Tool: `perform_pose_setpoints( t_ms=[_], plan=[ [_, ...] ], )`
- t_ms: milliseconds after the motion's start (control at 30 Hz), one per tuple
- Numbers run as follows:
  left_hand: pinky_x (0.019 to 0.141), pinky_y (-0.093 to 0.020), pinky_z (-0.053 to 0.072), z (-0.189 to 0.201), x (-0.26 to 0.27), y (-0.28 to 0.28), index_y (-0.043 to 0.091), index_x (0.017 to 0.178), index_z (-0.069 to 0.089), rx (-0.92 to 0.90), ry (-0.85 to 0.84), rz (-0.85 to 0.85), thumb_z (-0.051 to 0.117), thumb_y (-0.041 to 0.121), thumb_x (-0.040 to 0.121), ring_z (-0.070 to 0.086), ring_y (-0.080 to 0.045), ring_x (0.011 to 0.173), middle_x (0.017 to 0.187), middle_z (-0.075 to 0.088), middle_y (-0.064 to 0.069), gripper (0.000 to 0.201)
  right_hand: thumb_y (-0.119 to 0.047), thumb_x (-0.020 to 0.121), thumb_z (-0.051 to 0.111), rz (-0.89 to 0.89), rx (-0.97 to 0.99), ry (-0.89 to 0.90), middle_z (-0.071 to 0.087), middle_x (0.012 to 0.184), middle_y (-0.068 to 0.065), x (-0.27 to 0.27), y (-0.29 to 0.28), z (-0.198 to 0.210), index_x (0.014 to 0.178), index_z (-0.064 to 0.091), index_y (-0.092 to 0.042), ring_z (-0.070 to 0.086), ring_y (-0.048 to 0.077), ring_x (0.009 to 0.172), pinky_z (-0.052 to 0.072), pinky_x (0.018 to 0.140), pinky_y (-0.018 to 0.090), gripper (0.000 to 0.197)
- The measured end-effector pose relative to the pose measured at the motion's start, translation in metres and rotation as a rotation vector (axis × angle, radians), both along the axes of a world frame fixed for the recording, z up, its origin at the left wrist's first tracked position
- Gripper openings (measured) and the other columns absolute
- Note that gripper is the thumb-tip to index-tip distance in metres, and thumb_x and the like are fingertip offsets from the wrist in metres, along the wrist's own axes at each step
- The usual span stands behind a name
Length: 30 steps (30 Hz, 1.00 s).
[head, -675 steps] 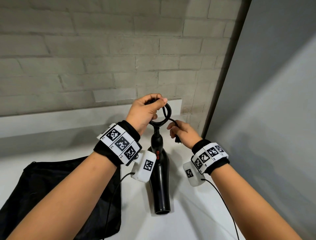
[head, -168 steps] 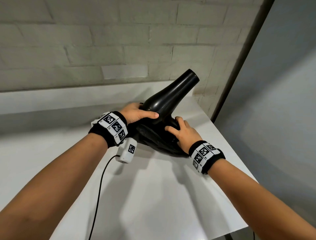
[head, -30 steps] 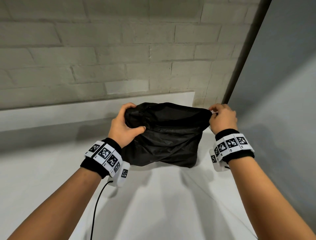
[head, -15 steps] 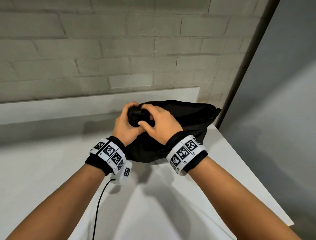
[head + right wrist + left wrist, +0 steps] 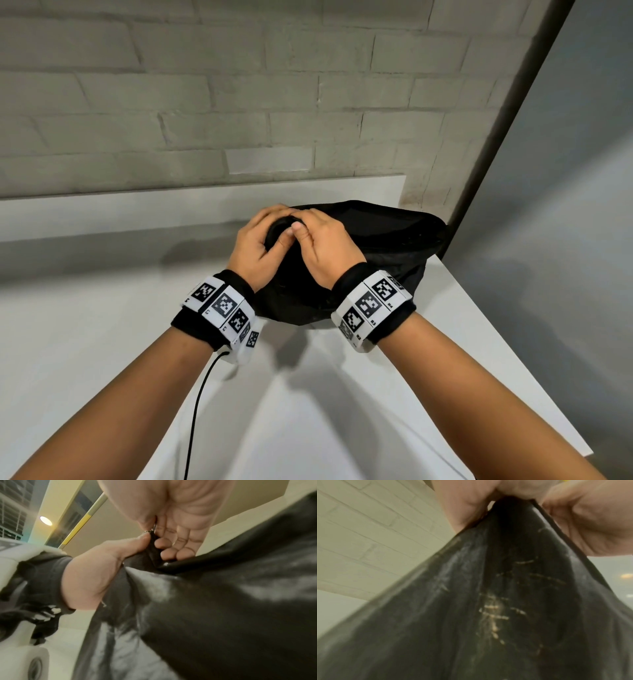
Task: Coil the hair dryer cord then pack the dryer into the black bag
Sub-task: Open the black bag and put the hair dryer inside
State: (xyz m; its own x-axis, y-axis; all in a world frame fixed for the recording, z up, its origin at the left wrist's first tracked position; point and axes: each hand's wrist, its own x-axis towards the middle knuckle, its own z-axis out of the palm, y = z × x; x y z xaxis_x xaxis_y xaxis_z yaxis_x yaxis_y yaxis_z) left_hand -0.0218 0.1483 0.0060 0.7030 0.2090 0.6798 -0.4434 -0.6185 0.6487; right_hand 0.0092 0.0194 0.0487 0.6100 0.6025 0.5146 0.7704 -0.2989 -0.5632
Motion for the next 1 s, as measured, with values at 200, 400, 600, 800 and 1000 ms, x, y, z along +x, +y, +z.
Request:
perform_pose_setpoints(
  t_ms=[200, 400, 600, 800, 1000],
  plan=[
    [0.099, -0.003, 0.032, -0.002, -0.002, 0.004, 0.0, 0.12, 0.059, 0.058, 0.025, 0.0, 0.033, 0.051, 0.091, 0.047, 0.004, 0.11, 0.119, 0.052, 0.001, 0.064, -0.017, 0.085, 0.043, -0.09, 0.142, 0.016, 0.065, 0.093, 0.017, -0.002, 0.004, 0.001, 0.093, 0.059, -0.001, 0.061, 0.03, 0.086, 0.046, 0.078, 0.032, 0.024],
    [0.103, -0.016, 0.038, -0.004, -0.002, 0.005, 0.001, 0.125, 0.055, 0.04, 0.069, -0.05, 0.028, 0.061, 0.088, 0.051, -0.009, 0.116, 0.126, 0.054, -0.006, 0.076, -0.006, 0.082, 0.055, -0.095, 0.265, 0.092, 0.065, 0.079, 0.013, -0.006, 0.008, 0.013, 0.083, 0.057, 0.0, 0.057, 0.018, 0.071, 0.04, 0.064, 0.01, 0.007],
    [0.105, -0.011, 0.035, -0.002, -0.004, 0.002, 0.012, 0.128, 0.048, -0.021, 0.031, -0.037, 0.036, 0.043, 0.093, 0.052, 0.0, 0.118, 0.126, 0.052, 0.003, 0.049, -0.001, 0.083, 0.053, -0.12, 0.265, 0.127, 0.063, 0.081, 0.018, 0.005, 0.008, 0.013, 0.081, 0.057, 0.004, 0.052, 0.018, 0.074, 0.035, 0.063, 0.012, 0.006],
    [0.102, -0.01, 0.037, -0.001, -0.008, 0.013, 0.026, 0.128, 0.044, -0.252, 0.038, 0.02, 0.035, 0.028, 0.097, 0.05, 0.022, 0.107, 0.119, 0.054, 0.023, 0.033, 0.001, 0.084, 0.046, -0.427, 0.114, 0.141, 0.061, 0.095, 0.024, 0.054, -0.037, -0.005, 0.088, 0.057, 0.004, 0.057, 0.032, 0.084, 0.037, 0.072, 0.023, 0.012],
    [0.097, -0.011, 0.04, 0.001, -0.004, 0.015, 0.027, 0.123, 0.05, -0.334, 0.017, 0.035, 0.035, 0.028, 0.094, 0.056, 0.015, 0.102, 0.108, 0.061, 0.028, 0.033, -0.004, 0.087, 0.042, -0.674, -0.029, 0.176, 0.059, 0.103, 0.024, 0.096, -0.098, -0.013, 0.092, 0.056, -0.002, 0.057, 0.037, 0.093, 0.045, 0.079, 0.034, 0.015]
  ],
)
